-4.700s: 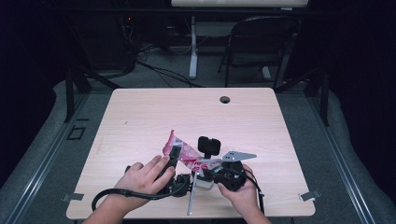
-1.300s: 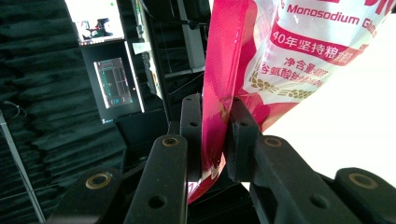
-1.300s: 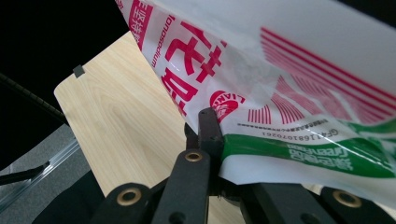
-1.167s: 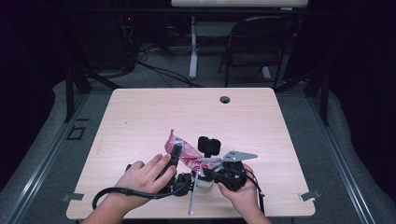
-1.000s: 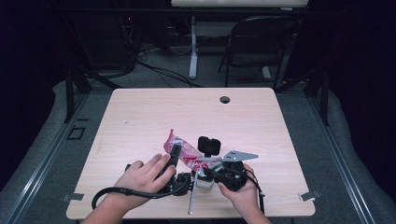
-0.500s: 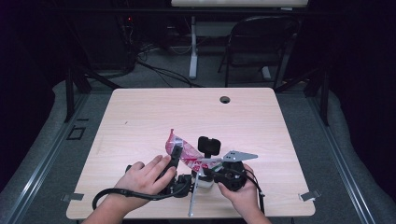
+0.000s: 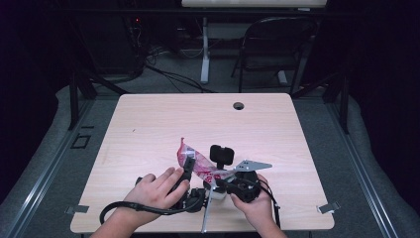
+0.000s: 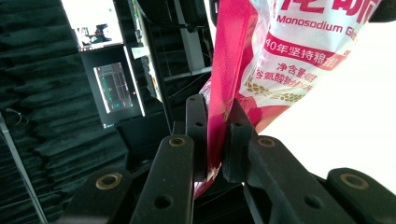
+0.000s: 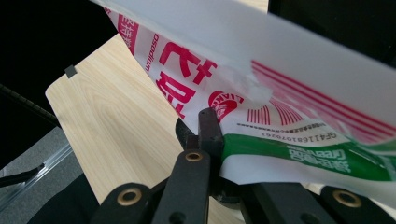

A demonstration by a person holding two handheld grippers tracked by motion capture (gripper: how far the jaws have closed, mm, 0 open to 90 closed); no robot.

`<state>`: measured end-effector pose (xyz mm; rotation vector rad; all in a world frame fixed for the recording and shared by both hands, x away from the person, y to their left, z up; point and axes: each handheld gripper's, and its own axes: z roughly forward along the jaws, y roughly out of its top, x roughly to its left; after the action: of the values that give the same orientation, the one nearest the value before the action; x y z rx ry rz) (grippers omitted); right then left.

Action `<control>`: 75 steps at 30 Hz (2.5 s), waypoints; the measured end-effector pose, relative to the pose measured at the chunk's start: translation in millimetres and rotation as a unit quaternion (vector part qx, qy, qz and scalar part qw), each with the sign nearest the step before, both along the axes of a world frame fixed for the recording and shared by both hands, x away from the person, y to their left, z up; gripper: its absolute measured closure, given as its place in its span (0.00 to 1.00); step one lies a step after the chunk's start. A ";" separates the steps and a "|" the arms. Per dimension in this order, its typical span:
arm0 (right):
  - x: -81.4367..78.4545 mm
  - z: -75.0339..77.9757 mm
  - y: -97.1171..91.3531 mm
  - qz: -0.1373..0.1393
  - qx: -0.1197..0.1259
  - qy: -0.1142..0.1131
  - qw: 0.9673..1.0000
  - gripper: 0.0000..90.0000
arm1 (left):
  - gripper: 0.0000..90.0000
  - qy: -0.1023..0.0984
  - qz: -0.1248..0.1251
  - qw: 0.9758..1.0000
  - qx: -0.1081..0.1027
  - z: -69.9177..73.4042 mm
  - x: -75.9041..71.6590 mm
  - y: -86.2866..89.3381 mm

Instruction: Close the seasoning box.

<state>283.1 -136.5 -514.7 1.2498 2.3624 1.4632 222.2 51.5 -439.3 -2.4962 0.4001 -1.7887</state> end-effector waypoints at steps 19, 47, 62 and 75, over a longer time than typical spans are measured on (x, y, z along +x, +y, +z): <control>-3.7 1.9 3.1 0.002 -0.013 -0.001 1.000 1.00 | 0.93 0.004 -0.003 1.000 -0.004 2.3 -2.5 -3.9; -3.6 0.5 4.3 0.004 -0.013 0.001 1.000 1.00 | 0.93 0.009 -0.002 1.000 -0.012 1.6 -0.2 -1.5; -3.1 0.3 4.5 0.004 -0.012 0.000 1.000 1.00 | 0.93 0.007 -0.003 1.000 -0.013 1.3 -0.6 -2.4; -2.7 0.8 3.7 0.003 -0.010 0.000 1.000 1.00 | 0.93 0.004 -0.004 1.000 -0.012 3.4 -0.7 -5.0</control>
<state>280.4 -132.7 -513.9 1.2395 2.3753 1.4382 221.5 46.5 -435.9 -2.5209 0.3939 -1.7983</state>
